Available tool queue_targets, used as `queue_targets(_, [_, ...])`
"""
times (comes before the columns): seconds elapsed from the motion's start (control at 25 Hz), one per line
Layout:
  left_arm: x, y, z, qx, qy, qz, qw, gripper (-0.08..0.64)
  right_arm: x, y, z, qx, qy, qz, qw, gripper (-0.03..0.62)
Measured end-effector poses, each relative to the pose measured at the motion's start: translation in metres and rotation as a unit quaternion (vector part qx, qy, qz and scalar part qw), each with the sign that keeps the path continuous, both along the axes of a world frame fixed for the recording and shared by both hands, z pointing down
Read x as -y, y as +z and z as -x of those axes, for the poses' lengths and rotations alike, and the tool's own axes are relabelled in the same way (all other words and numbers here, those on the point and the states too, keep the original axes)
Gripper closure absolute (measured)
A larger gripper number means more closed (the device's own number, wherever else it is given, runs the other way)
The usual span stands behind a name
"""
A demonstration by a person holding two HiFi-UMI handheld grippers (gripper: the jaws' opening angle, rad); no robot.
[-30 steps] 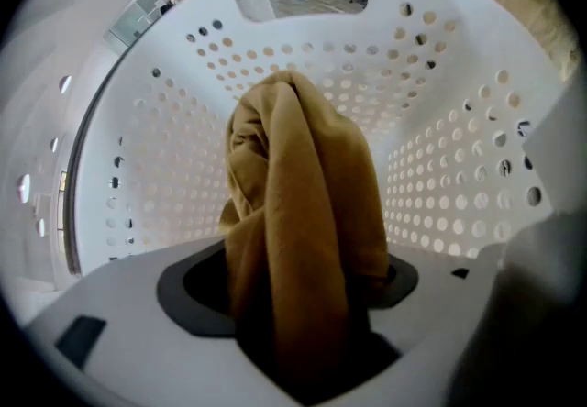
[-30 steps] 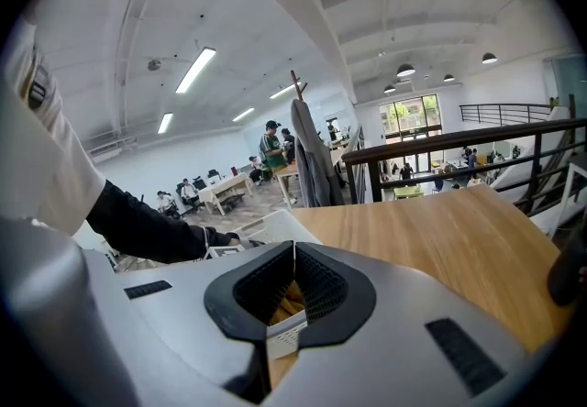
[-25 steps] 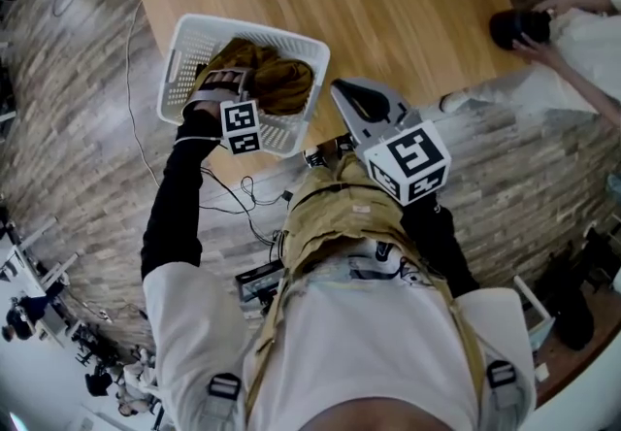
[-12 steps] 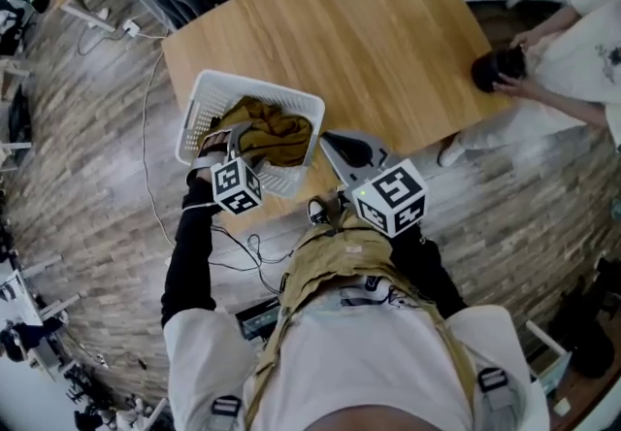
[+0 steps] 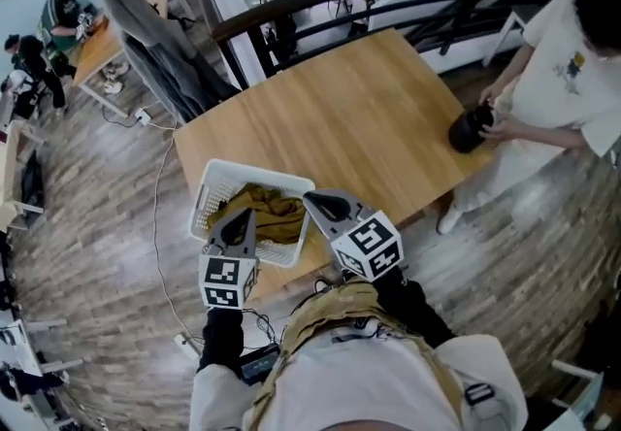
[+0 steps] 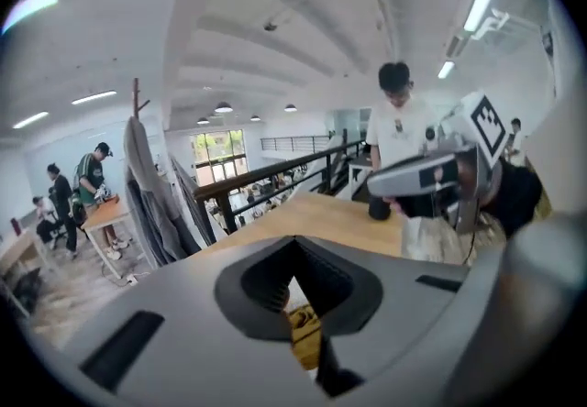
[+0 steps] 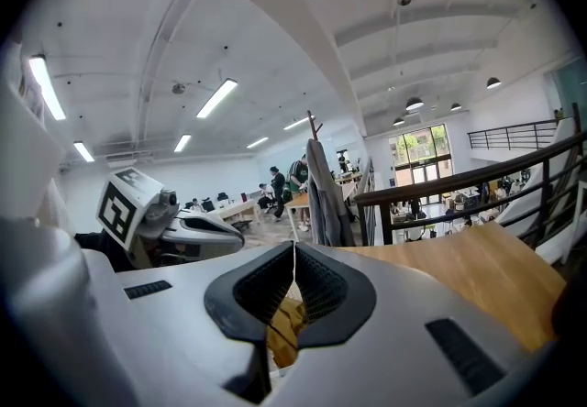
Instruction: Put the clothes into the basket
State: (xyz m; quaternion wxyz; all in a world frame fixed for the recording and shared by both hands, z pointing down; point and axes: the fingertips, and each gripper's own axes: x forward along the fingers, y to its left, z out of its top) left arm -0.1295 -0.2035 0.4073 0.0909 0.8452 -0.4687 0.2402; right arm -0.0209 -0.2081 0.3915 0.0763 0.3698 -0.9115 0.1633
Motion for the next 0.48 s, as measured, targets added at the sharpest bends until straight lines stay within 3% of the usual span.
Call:
queue_targets(0.2, [0.001, -0.046, -0.010, -0.088, -0.090, -0.042, 0.9912, 0.560, 0.013, -0.026, -0.005, 0.005, 0.010, -0.035, 0.999, 0.571])
queue_targets(0.36, [0.001, -0.056, -0.002, -0.115, -0.150, -0.074, 0.9791, 0.560, 0.017, -0.034, 0.000, 0.010, 0.009, -0.048, 0.999, 0.570])
queue_targets(0.48, [0.004, -0.058, -0.004, -0.139, -0.170, -0.079, 0.9724, 0.560, 0.021, -0.039, 0.003, 0.011, 0.013, -0.060, 0.998, 0.570])
